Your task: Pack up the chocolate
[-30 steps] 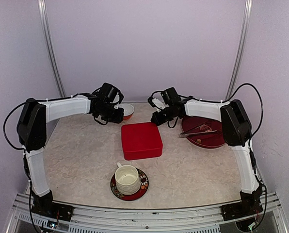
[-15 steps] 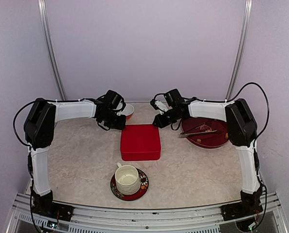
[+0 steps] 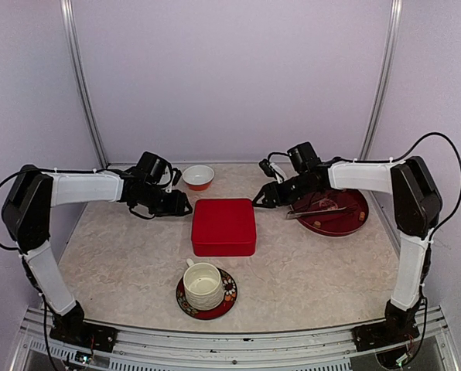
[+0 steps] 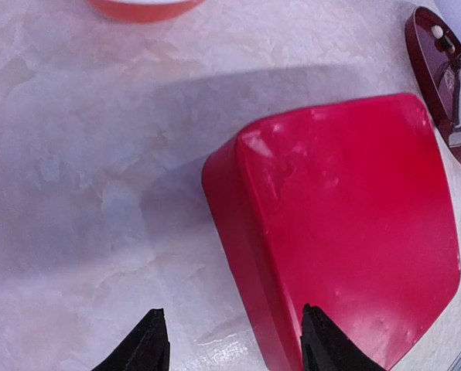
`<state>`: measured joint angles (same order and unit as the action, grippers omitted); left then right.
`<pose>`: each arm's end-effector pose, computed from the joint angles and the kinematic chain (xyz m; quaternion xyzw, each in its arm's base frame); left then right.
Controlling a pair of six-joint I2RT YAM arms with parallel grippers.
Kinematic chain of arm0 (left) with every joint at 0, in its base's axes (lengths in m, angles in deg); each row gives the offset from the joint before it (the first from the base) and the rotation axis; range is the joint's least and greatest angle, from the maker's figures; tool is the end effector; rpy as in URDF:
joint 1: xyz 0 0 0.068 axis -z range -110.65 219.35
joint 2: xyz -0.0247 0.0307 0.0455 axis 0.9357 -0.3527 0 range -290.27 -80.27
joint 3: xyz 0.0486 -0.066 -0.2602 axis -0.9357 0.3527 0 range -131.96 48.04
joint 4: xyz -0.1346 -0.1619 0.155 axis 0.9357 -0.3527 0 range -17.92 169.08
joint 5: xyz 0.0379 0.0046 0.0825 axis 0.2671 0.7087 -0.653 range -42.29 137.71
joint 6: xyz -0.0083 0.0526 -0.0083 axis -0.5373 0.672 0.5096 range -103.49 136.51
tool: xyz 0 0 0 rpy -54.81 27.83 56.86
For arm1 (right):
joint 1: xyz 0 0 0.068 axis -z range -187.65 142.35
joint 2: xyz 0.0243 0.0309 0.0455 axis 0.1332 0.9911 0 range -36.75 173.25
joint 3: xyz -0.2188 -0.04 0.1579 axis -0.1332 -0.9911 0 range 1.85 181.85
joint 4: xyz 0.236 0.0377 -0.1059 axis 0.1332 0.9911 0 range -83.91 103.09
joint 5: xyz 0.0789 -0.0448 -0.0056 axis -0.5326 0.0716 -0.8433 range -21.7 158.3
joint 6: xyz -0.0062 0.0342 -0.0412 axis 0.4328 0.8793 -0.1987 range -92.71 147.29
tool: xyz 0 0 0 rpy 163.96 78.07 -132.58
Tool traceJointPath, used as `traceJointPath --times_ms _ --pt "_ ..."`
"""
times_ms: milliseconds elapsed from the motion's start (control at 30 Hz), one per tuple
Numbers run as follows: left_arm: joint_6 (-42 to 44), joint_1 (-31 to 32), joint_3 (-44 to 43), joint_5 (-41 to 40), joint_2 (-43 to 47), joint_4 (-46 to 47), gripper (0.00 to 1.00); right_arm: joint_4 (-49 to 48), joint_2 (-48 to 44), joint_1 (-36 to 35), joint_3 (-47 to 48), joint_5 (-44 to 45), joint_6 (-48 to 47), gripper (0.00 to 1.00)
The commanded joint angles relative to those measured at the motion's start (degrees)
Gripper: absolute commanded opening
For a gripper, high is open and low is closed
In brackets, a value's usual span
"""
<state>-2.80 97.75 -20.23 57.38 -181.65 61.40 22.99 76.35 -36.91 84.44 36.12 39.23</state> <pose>0.3307 -0.1854 0.2043 0.1026 0.9335 -0.2078 0.2737 0.3706 0.2293 0.2071 -0.2343 0.8699 0.3645 0.2358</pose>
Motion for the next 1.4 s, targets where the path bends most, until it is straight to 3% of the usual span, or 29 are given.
traceJointPath --times_ms 0,233,500,733,833,1000,1233,1367 --pt "-3.35 0.38 4.59 5.36 0.48 5.35 0.56 -3.14 -0.91 0.38 -5.05 -6.88 3.19 0.57" --pt "-5.28 3.97 6.98 7.43 -0.96 9.73 0.48 -8.02 -1.02 0.34 -10.69 -11.71 6.08 0.54" --pt "-6.82 7.32 5.74 7.93 -3.25 12.34 0.41 -7.57 -1.61 1.42 -13.54 -10.52 4.91 0.46" --pt "-7.24 8.31 5.32 8.55 -4.29 13.54 0.40 -7.06 -2.49 1.66 -14.96 -11.12 4.50 0.42" --pt "-7.02 8.78 4.63 8.59 -4.74 13.31 0.41 -6.31 -3.55 1.78 -15.20 -10.14 4.14 0.45" --pt "-6.54 8.45 3.99 5.04 -2.28 11.61 0.57 -5.96 -7.06 3.48 -15.48 -8.39 4.00 0.58" --pt "-3.31 6.58 0.90 -2.18 3.09 5.71 0.98 -5.52 -14.26 5.27 -15.59 -4.62 2.14 0.73" --pt "-1.97 4.17 -0.79 -4.90 7.10 3.19 0.99 -6.26 -19.79 6.83 -16.19 0.58 0.42 0.82"
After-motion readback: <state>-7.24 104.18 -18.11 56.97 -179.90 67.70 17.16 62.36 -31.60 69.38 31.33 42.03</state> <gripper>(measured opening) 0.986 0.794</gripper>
